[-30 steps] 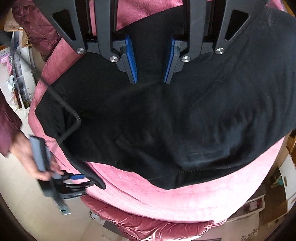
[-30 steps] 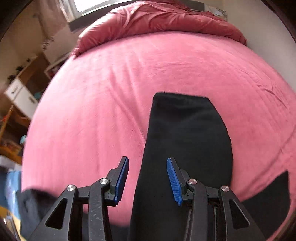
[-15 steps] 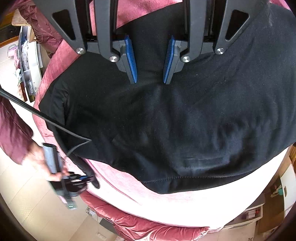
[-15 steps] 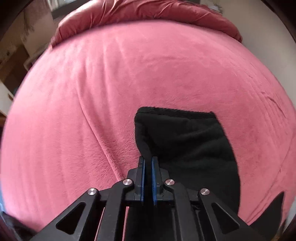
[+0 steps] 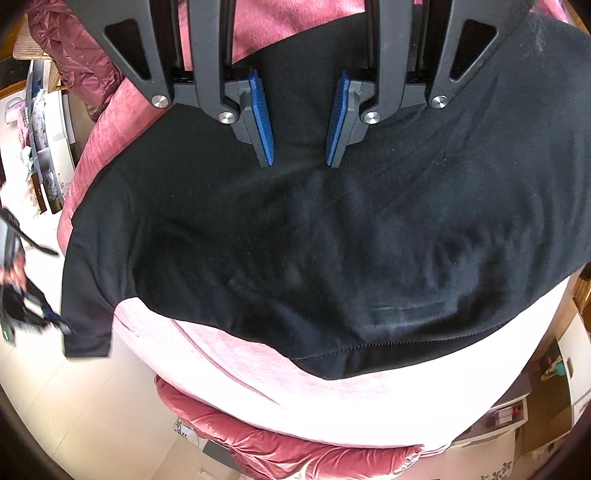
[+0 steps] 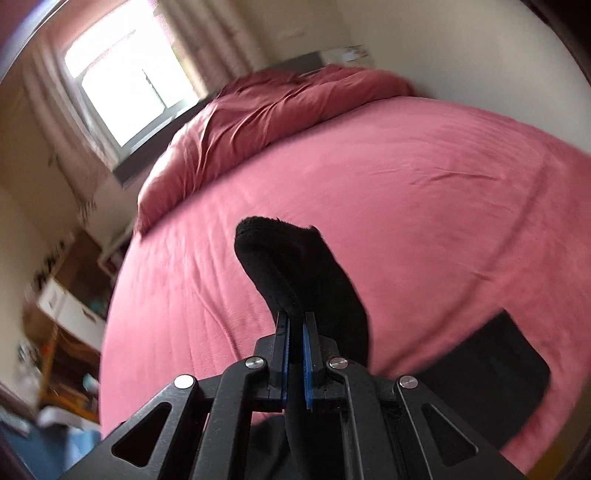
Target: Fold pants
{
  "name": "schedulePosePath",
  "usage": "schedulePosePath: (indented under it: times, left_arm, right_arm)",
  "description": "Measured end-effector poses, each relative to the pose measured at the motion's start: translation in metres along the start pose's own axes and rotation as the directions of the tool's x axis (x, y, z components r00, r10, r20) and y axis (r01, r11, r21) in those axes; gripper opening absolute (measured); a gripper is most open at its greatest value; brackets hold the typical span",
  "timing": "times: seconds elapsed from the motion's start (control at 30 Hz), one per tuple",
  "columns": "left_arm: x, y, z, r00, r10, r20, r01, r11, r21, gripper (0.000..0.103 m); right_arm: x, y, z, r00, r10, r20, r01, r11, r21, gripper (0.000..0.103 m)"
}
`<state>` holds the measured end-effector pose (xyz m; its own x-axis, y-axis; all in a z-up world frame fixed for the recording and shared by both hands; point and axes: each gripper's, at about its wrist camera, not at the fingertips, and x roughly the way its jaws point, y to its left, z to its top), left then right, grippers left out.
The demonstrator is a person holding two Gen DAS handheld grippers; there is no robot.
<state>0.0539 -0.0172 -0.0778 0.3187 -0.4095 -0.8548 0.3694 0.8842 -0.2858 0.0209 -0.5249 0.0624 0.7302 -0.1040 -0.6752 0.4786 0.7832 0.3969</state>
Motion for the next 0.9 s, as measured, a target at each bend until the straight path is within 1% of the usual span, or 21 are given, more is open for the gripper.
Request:
schedulePosePath:
  times: [0.03,0.07,0.13,0.17,0.2,0.3,0.37,0.47,0.53,0.6,0.63,0.67,0.73,0.77,0.83,0.9]
  left_arm:
    - [-0.001,-0.003,0.0,1.0,0.008,-0.002,-0.008,1.0,0.004,0.03]
    - [-0.001,-0.004,0.001,1.0,0.011,-0.003,-0.011,1.0,0.005,0.03]
    - [-0.001,-0.007,0.001,1.0,0.014,-0.006,-0.014,1.0,0.004,0.03]
    - [-0.002,-0.008,0.001,1.0,0.018,-0.009,-0.018,1.0,0.004,0.03]
    - [-0.002,-0.009,0.002,1.0,0.023,-0.012,-0.023,1.0,0.007,0.03]
    - [-0.001,-0.015,0.005,0.999,0.039,-0.022,-0.039,0.999,0.019,0.03]
    - [0.001,-0.019,0.006,0.998,0.05,-0.027,-0.049,0.998,0.024,0.03]
    - [0.004,-0.027,0.009,0.998,0.059,-0.033,-0.058,0.998,0.026,0.03]
    - [0.009,-0.029,0.011,0.997,0.067,-0.036,-0.066,0.997,0.031,0.03]
    - [0.012,-0.034,0.012,0.997,0.073,-0.039,-0.071,0.997,0.042,0.03]
    - [0.014,-0.039,0.012,0.996,0.078,-0.038,-0.076,0.996,0.05,0.03]
    - [0.015,-0.043,0.012,0.996,0.082,-0.038,-0.079,0.995,0.059,0.03]
    - [0.017,-0.047,0.012,0.996,0.081,-0.037,-0.078,0.995,0.06,0.03]
    - [0.019,-0.049,0.012,0.996,0.08,-0.037,-0.078,0.995,0.059,0.03]
    - [0.021,-0.051,0.011,0.996,0.081,-0.038,-0.079,0.995,0.056,0.03]
    - [0.022,-0.052,0.011,0.996,0.081,-0.037,-0.079,0.995,0.055,0.03]
  right_arm:
    - [-0.01,-0.019,-0.005,1.0,-0.008,0.01,0.007,0.999,0.039,0.006]
    - [-0.014,-0.035,-0.01,1.0,-0.004,0.012,0.003,0.997,0.079,0.006]
    - [-0.017,-0.071,-0.022,1.0,-0.024,0.01,0.022,0.986,0.166,0.006]
    - [-0.018,-0.095,-0.033,1.0,-0.029,0.006,0.027,0.973,0.231,0.006]
    - [-0.016,-0.109,-0.042,0.999,-0.033,0.0,0.032,0.962,0.27,0.006]
    - [-0.013,-0.152,-0.068,0.998,-0.063,-0.028,0.069,0.935,0.349,0.006]
    - [-0.007,-0.171,-0.079,0.996,-0.071,-0.045,0.083,0.919,0.386,0.006]
    - [0.006,-0.189,-0.089,0.997,-0.041,-0.064,0.065,0.905,0.421,0.007]
    - [0.011,-0.193,-0.092,0.998,-0.032,-0.063,0.056,0.904,0.424,0.011]
    - [0.016,-0.202,-0.093,0.997,-0.018,-0.069,0.047,0.891,0.451,0.017]
    - [0.013,-0.202,-0.094,0.997,-0.024,-0.07,0.053,0.891,0.45,0.029]
    - [0.014,-0.205,-0.093,0.997,-0.031,-0.068,0.058,0.892,0.448,0.044]
    - [0.012,-0.21,-0.091,0.999,-0.007,-0.039,0.025,0.876,0.482,0.058]
    - [0.011,-0.21,-0.09,1.0,-0.002,-0.021,0.012,0.868,0.497,0.059]
    - [0.011,-0.213,-0.085,1.0,-0.021,-0.007,0.021,0.863,0.505,0.059]
    - [0.015,-0.218,-0.081,1.0,-0.018,-0.018,0.025,0.852,0.523,0.059]
